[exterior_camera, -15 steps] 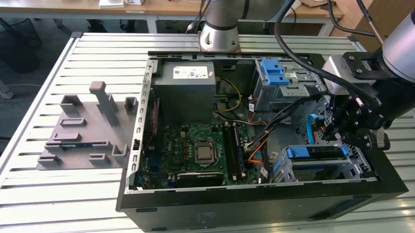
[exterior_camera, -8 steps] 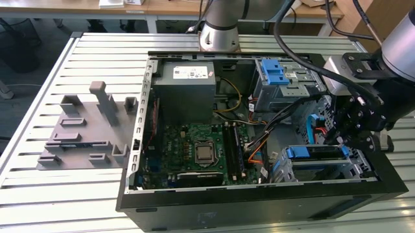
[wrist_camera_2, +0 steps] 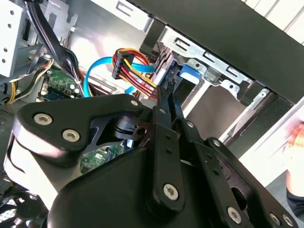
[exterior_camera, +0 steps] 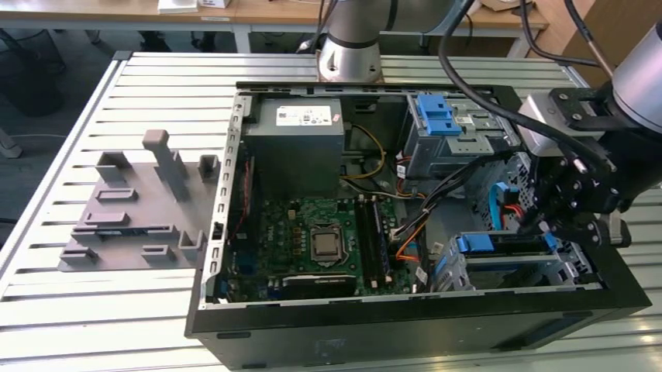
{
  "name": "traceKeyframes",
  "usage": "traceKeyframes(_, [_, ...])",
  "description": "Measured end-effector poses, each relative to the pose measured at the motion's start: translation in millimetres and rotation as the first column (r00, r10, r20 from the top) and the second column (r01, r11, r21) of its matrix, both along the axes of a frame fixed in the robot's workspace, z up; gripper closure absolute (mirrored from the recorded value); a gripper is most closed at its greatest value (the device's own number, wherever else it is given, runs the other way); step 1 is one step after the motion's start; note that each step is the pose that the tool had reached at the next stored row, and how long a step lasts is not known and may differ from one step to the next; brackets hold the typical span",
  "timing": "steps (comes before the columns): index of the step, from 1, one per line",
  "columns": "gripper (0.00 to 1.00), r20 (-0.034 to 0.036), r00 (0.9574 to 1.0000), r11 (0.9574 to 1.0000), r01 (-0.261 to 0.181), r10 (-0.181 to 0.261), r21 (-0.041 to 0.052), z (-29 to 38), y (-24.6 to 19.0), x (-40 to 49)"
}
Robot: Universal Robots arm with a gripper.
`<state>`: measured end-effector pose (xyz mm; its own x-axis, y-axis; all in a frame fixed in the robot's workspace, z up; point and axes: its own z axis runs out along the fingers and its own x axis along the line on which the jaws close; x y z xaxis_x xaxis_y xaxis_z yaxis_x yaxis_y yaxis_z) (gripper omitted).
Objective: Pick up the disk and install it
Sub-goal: 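Insert the first disk wire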
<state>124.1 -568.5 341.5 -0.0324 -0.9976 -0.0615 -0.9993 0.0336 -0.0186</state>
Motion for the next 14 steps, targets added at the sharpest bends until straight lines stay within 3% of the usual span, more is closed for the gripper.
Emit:
traceKeyframes(2, [0.84,-0.0019,1.0,1.0,0.0,0.0,0.0001,-0.4,-1.0,0.4])
traceKeyframes(6, [0.84,-0.0313,0.9995,1.0,0.0,0.0,0.0,-0.5,-1.4,3.8])
traceKeyframes(14, [0.84,-0.0349,0.9992,0.9998,0.019,-0.019,-0.0002,-2.8,-1.7,5.8])
